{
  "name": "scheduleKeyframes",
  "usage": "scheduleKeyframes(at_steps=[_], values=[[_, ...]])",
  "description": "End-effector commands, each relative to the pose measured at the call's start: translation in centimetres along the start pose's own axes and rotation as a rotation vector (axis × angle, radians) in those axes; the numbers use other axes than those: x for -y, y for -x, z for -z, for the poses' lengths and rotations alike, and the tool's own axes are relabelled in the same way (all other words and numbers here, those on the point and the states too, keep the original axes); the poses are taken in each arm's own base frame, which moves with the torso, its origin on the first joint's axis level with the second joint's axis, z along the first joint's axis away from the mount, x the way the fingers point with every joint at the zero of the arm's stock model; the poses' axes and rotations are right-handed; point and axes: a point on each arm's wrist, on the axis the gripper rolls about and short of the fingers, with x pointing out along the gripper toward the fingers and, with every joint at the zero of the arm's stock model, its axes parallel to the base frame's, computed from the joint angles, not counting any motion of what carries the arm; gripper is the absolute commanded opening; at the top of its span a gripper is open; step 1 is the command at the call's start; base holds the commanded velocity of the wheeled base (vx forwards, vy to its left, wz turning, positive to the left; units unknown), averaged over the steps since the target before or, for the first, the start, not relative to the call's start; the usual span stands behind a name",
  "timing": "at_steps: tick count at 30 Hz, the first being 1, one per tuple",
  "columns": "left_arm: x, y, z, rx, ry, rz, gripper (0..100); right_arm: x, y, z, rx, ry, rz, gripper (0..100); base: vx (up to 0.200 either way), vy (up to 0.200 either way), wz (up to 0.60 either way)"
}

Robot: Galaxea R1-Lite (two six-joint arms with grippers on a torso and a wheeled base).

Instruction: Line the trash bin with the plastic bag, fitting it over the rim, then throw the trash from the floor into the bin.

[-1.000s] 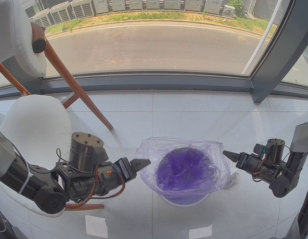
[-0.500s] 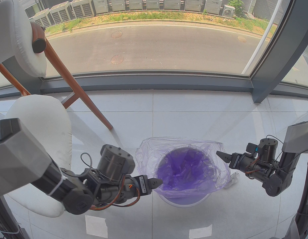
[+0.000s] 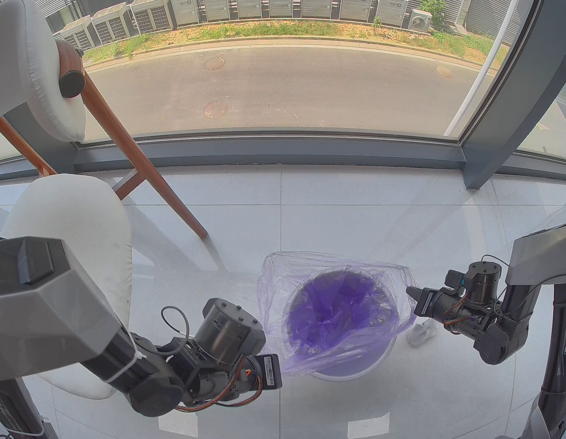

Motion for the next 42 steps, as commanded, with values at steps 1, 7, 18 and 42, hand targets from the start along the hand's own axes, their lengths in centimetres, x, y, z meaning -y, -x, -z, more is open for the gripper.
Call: scheduleKeyframes(at_steps=[1,7,18,42], values=[[-0.1,0.4,2.7,-0.046,-0.05,-0.048,0,0.6,-0.3,0.8,-0.027,-0.009,0.019,0,0.0,0.0,0.0],[0.7,-0.6,4.5,-0.073,-0.092,-0.031,0,1.2,-0.5,1.6,-0.043,-0.013,0.055,0,0.0,0.0,0.0],[1.0,-3.7,7.8,-0.096,-0.158,-0.037,0,4.1,-0.1,2.6,-0.029,0.027,0.125,0,0.0,0.0,0.0],[1.9,-3.5,7.3,-0.041,-0.146,0.026,0,-4.8,8.0,5.0,-0.236,-0.146,-0.114,100,0.0,0.0,0.0]])
